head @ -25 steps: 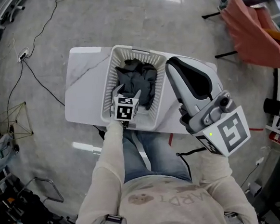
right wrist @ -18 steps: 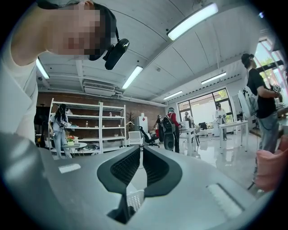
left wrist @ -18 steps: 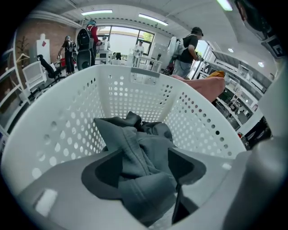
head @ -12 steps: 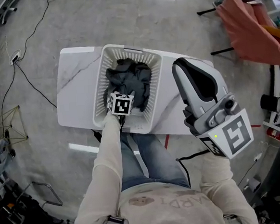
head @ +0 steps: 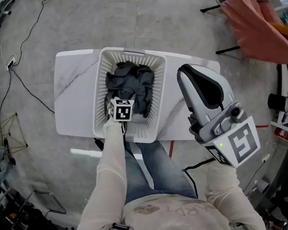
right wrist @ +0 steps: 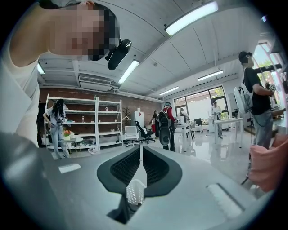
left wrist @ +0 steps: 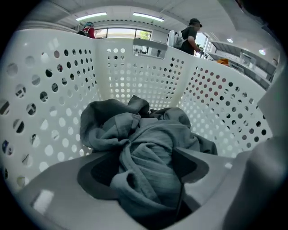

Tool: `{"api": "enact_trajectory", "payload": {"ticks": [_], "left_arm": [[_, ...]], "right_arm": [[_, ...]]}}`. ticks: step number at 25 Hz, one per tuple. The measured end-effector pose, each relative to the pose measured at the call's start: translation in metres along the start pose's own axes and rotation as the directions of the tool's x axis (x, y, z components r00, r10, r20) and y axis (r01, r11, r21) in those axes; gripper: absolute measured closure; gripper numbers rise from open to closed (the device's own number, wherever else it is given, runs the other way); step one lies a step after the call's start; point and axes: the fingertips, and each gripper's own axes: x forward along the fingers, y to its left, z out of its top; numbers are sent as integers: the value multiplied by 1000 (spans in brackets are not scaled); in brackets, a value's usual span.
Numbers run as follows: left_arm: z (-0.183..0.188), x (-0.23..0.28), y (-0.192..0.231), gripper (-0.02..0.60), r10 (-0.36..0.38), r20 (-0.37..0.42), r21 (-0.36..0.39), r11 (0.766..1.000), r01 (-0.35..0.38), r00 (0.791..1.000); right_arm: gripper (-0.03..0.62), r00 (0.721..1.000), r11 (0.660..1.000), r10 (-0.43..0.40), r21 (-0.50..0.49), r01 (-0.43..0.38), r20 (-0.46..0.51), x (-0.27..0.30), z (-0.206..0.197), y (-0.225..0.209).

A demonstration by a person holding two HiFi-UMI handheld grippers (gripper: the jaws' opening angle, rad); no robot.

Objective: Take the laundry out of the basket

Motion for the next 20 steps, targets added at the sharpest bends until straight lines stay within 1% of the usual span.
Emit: {"api": "enact_trajectory", "payload": {"ticks": [3,6,9,10,11,12,14,16,18,20], "left_arm": [[0,6,0,212,28,-12,38,999,-28,1000],[-1,6,-2,222,35,-43,68,997,-32,998],[0,6,-6,301,50,-103,90,995,-41,993],[1,6,-6,311,56,-113,87,995,-46,992],[1,7,-7,309,61,-109,81,995,-52,992],[1,9,-7,291,66,-94,79,995,-59,993],[2,12,-7,255,84,-58,96,992,-78,995],[4,11,-7,251,112,-37,122,987,-106,993],[6,7,-8,287,126,-24,141,982,-122,992],[8,3,-9,344,112,-23,128,986,-108,993]], "right_arm": [[546,1000,1000,-7,1,7,-8,1,-4,-2],[546,1000,1000,-12,0,12,-14,0,-7,-2],[548,1000,1000,-10,6,10,-11,0,-7,-1],[548,1000,1000,-9,6,9,-11,0,-7,-1],[548,1000,1000,-6,4,7,-14,-1,-7,0],[548,1000,1000,-4,2,4,-17,-1,-8,1],[548,1000,1000,-3,-4,3,-21,-2,-9,2],[549,1000,1000,-4,-9,4,-23,-4,-9,3],[549,1000,1000,-5,-15,4,-24,-7,-8,3],[549,1000,1000,-3,-20,2,-22,-10,-6,5]]}}
